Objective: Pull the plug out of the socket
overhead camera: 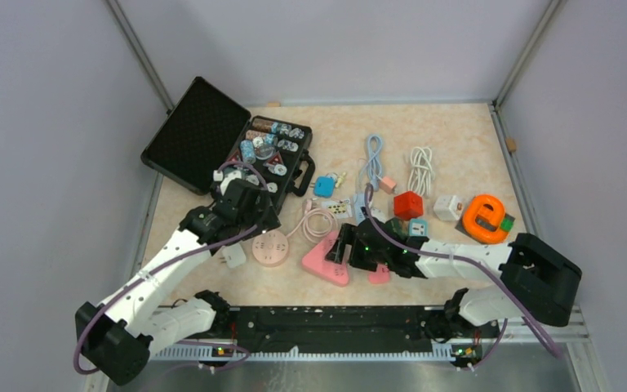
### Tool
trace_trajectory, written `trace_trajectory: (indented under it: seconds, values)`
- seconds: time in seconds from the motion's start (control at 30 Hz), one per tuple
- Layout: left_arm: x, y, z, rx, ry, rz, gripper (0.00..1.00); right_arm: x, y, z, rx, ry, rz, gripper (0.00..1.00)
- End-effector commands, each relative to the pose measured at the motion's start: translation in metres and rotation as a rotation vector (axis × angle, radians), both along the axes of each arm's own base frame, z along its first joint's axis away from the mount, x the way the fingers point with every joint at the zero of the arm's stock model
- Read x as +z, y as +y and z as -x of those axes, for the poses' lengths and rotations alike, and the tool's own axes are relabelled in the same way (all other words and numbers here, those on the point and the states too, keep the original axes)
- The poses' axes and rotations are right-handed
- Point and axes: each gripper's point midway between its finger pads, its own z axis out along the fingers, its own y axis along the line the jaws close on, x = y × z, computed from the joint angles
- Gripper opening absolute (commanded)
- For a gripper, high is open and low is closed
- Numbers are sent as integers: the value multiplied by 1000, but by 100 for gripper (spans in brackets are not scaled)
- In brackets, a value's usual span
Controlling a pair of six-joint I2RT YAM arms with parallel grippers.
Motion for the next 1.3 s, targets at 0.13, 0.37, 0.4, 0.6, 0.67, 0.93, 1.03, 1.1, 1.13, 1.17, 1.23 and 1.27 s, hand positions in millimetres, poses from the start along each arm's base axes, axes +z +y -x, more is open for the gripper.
trace_trajectory:
  seconds: [0.13, 0.37, 0.4, 0.6, 0.67, 0.93, 1.03, 1.1, 1.13, 1.17, 1.23, 1.27]
  values:
    - [28, 11, -4, 16, -56, -41, 99, 28, -35, -13, -40, -137, 144, 83]
    - [62, 22, -4, 12, -152, -56, 99, 110, -87, -35, -142, -391, 231, 83]
    - [68, 25, -4, 12, -173, -59, 99, 121, -101, -37, -174, -418, 267, 83]
    - [118, 38, 2, 16, -317, -43, 99, 193, -192, -32, -340, -545, 461, 83]
    - [135, 43, 6, 16, -370, -30, 99, 221, -219, -27, -397, -581, 489, 83]
    - [208, 88, 33, 115, -602, -33, 99, 344, -309, -2, -580, -779, 419, 86]
    - [240, 107, 51, 151, -726, -6, 99, 370, -332, 8, -631, -854, 355, 87]
    - [254, 119, 62, 173, -807, 3, 99, 384, -344, 13, -660, -894, 301, 87]
    - [261, 126, 67, 185, -848, 7, 99, 389, -349, 16, -670, -911, 270, 87]
    - [266, 132, 72, 203, -879, 6, 99, 395, -353, 19, -679, -926, 237, 87]
    - [273, 143, 81, 224, -928, 9, 99, 404, -362, 25, -703, -950, 188, 87]
    - [276, 147, 86, 232, -946, 14, 99, 406, -366, 27, -712, -959, 170, 87]
